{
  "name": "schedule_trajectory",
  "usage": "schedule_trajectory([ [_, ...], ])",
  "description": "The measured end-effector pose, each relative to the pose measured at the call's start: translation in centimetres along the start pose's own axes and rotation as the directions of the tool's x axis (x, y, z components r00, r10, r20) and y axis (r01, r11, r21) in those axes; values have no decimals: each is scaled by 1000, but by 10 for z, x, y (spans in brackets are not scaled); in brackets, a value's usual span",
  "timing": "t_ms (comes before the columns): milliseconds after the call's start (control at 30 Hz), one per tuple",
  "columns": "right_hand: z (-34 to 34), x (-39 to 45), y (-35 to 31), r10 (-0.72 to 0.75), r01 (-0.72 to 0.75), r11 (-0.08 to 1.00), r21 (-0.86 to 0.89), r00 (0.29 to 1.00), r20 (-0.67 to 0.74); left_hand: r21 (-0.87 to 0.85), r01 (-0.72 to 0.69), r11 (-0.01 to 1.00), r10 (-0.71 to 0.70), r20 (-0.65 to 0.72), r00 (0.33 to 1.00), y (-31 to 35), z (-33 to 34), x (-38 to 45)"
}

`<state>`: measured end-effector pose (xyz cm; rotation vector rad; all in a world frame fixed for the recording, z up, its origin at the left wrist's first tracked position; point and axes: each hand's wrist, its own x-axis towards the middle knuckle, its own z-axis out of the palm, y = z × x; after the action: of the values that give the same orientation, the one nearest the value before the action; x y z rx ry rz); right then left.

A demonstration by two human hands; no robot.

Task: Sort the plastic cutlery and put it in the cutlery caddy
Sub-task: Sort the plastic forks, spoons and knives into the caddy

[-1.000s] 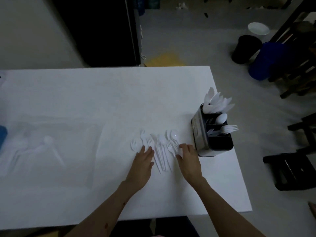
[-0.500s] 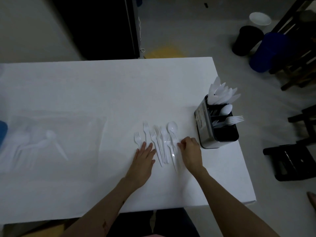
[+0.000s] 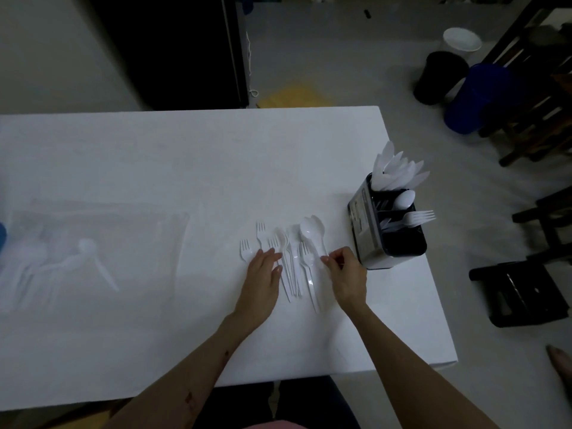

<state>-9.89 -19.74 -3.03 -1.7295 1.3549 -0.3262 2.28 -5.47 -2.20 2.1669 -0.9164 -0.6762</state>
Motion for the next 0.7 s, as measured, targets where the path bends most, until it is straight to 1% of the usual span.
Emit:
schedule_trajectory([
  [67,-1,0,2,22,-21,1000,6,999,-36,-39,-7,999,6,-33,999,12,0,9],
  [133,-2,0,5,46,-47,999,-14,998,-32,-83,18,996,-22,-47,999,21,0,18],
  [167,-3,1,7,65,-66,998,-9,998,-6,-103,43,994,-48,-52,997,24,1,22],
  [233,-6,0,6,93,-99,992,76,992,81,-138,101,985,-109,-56,992,31,2,26],
  [300,-8,-3,1,41,-69,983,167,985,168,-205,172,963,-182,-29,983,39,1,29],
  [333,-8,-4,-3,3,-43,980,193,979,205,-262,232,937,-237,15,971,43,1,30],
  [400,-8,-4,-9,-48,-15,974,225,961,274,-393,372,841,-344,143,928,49,1,36],
  [467,-8,-5,-16,-63,-17,971,237,943,328,-503,450,738,-393,221,893,51,1,44],
  [533,-8,-5,-20,-65,-30,967,254,932,357,-579,460,673,-404,233,885,53,0,48],
  [633,-9,-3,-21,-62,-30,968,251,933,354,-591,441,675,-395,216,893,50,0,50],
  [700,-10,-2,-19,-49,-38,968,248,941,334,-587,444,677,-431,172,886,47,1,49],
])
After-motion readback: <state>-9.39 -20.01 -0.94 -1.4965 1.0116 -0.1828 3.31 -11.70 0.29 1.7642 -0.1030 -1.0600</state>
